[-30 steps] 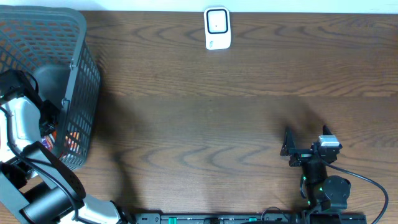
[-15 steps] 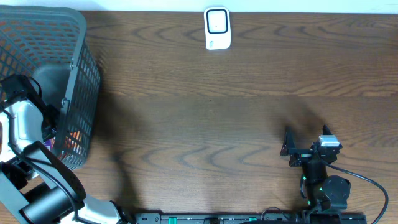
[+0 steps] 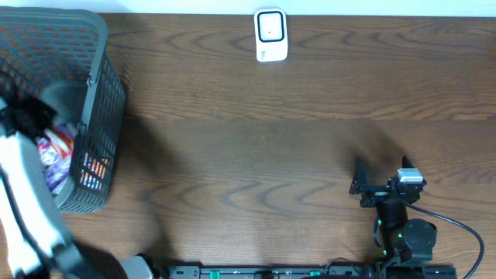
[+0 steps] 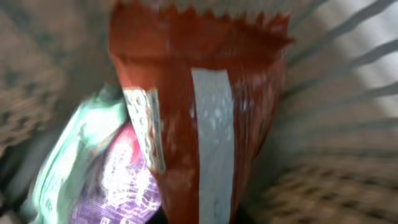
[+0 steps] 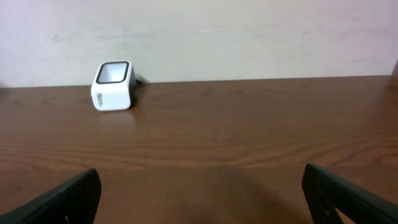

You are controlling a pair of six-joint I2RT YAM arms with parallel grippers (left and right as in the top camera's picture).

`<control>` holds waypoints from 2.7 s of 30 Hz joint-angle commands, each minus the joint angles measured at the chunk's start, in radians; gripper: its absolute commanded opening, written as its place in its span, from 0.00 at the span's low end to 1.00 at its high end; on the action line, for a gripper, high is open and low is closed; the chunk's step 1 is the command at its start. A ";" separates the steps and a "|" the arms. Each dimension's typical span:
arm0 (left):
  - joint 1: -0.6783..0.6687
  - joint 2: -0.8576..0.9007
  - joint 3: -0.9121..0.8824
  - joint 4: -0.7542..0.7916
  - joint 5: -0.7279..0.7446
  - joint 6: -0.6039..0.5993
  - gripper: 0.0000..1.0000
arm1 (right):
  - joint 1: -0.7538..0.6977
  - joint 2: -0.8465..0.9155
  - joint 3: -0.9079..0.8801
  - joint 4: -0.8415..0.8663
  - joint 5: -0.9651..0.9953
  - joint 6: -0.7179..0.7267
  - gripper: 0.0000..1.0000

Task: Scan the item barcode
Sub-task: 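Lift the orange bar out and hold it under the white scanner, then lower the orange bar onto the table center and release, then reach the left gripper into the basket and grasp the purple Carefree pack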

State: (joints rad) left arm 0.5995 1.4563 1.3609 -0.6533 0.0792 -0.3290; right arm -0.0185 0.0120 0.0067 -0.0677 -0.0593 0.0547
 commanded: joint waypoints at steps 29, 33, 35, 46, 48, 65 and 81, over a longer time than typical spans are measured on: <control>-0.971 -0.004 0.044 0.203 0.245 -0.114 0.07 | -0.004 -0.006 -0.001 -0.003 0.001 -0.015 0.99; -1.107 0.142 0.044 0.273 0.201 -0.114 0.08 | -0.004 -0.006 -0.001 -0.003 0.001 -0.015 0.99; -1.156 0.208 0.044 0.327 0.162 -0.147 0.07 | -0.004 -0.006 -0.001 -0.003 0.001 -0.015 0.99; -1.292 0.488 0.044 0.565 0.134 -0.460 0.17 | -0.004 -0.006 -0.001 -0.003 0.001 -0.015 0.99; -1.305 0.515 0.044 0.573 0.137 -0.462 0.34 | -0.004 -0.006 -0.001 -0.003 0.001 -0.015 0.99; -0.836 0.055 0.044 0.580 0.374 -0.275 0.74 | -0.004 -0.006 -0.001 -0.003 0.001 -0.015 0.99; 0.068 -0.107 0.044 -0.077 0.106 -0.064 0.76 | -0.004 -0.006 -0.001 -0.003 0.001 -0.015 0.99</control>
State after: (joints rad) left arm 0.5991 1.3006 1.4044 -0.6338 0.3527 -0.4374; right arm -0.0185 0.0120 0.0067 -0.0681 -0.0589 0.0547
